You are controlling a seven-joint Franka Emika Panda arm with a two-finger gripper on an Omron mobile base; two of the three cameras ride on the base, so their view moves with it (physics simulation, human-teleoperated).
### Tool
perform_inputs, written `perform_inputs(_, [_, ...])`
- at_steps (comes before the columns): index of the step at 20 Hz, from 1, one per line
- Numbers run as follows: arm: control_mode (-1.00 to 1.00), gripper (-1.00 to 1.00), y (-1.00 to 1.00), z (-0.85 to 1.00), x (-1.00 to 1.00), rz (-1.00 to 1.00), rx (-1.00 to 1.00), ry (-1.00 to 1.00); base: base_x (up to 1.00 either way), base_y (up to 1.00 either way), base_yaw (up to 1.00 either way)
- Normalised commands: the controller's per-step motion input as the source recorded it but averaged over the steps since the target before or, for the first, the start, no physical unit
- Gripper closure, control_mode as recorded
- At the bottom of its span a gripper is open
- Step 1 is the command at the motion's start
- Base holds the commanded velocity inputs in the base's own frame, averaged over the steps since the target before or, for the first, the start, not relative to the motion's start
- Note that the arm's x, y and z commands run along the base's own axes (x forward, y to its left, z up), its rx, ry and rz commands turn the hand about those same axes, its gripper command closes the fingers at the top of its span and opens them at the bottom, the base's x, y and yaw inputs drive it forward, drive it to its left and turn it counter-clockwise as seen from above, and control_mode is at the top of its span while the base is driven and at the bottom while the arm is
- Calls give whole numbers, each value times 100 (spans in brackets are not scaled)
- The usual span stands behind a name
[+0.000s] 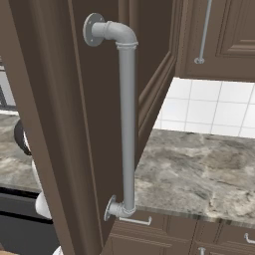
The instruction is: Pick the kettle from the cabinet and place it on a stove burner. Then pick the pot from the counter and place it on another stove burner. Finally, turn both burners on.
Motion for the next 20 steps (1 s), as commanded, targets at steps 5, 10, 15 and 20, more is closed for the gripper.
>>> perform_inputs(5, [-100, 100, 0, -19, -63, -4, 0, -11, 0, 0, 0])
perform_inputs(10, [-100, 100, -8, -9, -64, -6, 0, -8, 0, 0, 0])
perform_inputs(15, [-100, 100, -3, 0, -58, -7, 0, -2, 0, 0, 0])
perform_inputs(20, [-100, 100, 0, 0, -61, -5, 0, -1, 0, 0, 0])
